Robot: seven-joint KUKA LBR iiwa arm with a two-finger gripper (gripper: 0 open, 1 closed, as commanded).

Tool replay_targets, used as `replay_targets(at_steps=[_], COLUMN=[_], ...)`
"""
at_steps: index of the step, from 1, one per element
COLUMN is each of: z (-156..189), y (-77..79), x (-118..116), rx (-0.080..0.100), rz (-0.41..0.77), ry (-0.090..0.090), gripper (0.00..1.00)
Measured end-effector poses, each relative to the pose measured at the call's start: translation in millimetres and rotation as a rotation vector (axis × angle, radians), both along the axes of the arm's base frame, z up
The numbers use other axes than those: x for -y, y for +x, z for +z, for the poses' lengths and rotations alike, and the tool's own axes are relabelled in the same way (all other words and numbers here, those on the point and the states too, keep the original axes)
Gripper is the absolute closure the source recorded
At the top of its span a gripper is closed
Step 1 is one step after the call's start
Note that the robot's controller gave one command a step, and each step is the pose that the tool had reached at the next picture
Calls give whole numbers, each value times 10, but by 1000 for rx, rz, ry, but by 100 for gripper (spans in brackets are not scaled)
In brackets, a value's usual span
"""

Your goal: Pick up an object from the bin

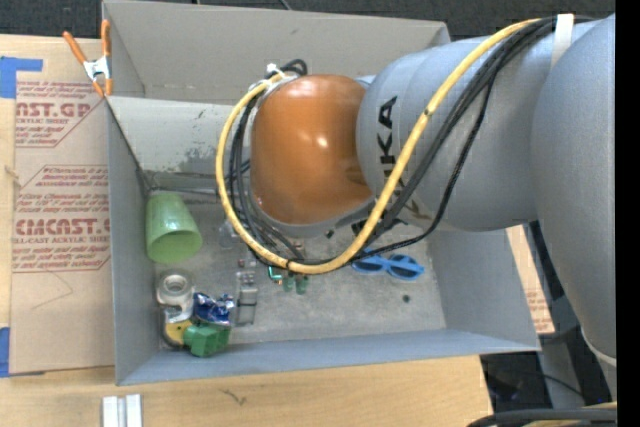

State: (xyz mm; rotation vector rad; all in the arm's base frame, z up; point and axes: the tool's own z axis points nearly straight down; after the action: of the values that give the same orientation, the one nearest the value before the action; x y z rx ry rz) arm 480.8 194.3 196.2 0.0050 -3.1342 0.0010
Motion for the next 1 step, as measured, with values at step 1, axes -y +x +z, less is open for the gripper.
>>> replay_targets(at_steps=[1], z=[-1108], y=[-13], x=[-259], rx=[9], rz=[188], ry=[2], gripper=[0])
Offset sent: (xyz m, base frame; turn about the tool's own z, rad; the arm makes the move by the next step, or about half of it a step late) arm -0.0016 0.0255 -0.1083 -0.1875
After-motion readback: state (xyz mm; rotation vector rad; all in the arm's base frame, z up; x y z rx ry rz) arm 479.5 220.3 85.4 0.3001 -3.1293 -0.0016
